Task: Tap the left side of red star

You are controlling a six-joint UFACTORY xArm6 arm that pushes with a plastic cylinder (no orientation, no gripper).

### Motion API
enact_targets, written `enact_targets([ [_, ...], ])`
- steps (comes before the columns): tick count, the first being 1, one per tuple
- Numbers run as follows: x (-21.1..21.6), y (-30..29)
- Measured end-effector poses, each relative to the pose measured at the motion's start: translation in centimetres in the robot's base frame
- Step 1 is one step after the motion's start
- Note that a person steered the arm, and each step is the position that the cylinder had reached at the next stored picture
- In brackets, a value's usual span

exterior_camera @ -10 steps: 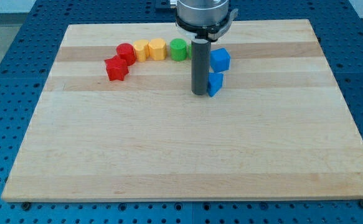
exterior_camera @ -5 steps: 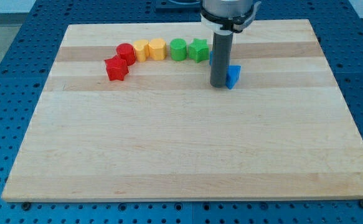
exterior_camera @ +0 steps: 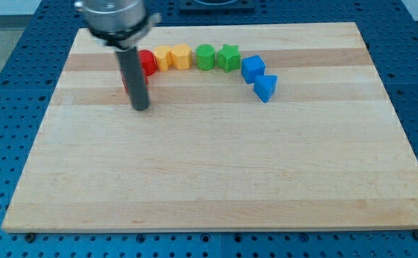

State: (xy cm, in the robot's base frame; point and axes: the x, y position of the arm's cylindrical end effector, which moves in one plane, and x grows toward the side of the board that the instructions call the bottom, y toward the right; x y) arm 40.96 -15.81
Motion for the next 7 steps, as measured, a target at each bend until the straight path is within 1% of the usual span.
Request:
enact_targets([
  [1, 0.1, -4.3],
  [2, 0.6, -11.9],
  [3, 0.4, -14.7],
  [4, -6.7, -13.4],
  [5, -9.1, -12.8],
  [6, -9.1, -12.2],
  [7, -9.1, -9.7],
])
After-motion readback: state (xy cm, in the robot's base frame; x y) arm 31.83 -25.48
